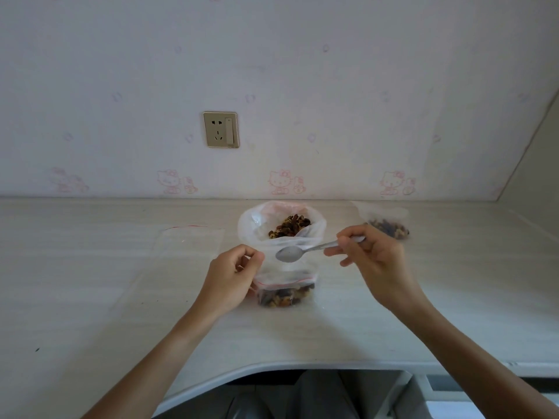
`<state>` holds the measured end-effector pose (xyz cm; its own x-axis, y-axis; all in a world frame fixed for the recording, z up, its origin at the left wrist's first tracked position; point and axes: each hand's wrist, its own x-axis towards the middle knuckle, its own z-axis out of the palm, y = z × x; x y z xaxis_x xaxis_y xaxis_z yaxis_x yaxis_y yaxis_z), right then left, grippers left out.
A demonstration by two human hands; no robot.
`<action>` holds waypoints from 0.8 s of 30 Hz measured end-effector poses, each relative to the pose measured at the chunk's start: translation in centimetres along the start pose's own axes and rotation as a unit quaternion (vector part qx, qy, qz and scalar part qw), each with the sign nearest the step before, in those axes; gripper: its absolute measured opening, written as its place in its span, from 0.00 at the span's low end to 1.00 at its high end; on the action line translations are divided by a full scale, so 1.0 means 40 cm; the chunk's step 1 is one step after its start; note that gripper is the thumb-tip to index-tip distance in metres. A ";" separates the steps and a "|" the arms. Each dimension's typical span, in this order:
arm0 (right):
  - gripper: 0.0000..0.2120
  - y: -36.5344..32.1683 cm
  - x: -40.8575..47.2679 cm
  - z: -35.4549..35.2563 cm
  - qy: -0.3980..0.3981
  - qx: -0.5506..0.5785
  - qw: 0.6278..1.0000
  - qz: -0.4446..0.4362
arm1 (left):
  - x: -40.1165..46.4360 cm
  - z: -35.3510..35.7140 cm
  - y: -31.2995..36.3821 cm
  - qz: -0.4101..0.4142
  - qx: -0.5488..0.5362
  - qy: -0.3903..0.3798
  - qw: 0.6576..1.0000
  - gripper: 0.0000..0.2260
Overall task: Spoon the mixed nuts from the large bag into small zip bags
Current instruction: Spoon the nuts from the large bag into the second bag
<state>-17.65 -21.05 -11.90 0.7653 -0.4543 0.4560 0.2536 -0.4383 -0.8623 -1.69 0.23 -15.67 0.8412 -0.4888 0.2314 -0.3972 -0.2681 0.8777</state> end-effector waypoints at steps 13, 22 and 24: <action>0.05 0.072 0.145 0.035 0.079 0.072 0.980 0.167 | 0.157 -0.024 -0.014 -0.117 0.066 0.101 0.986 0.36; 0.09 0.093 0.187 0.110 0.003 -0.016 0.980 0.200 | 0.222 0.061 -0.016 -0.108 0.063 0.071 0.990 0.22; 0.09 0.100 0.187 0.121 0.004 -0.011 0.979 0.204 | 0.219 0.076 -0.023 -0.088 0.042 0.084 0.992 0.11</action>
<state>-8.03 -22.45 -13.01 0.7959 -0.6006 0.0764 -0.0850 -0.2359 -0.9681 4.95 -6.34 -15.75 0.9465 -0.2856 0.1504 -0.2623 -0.4090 0.8740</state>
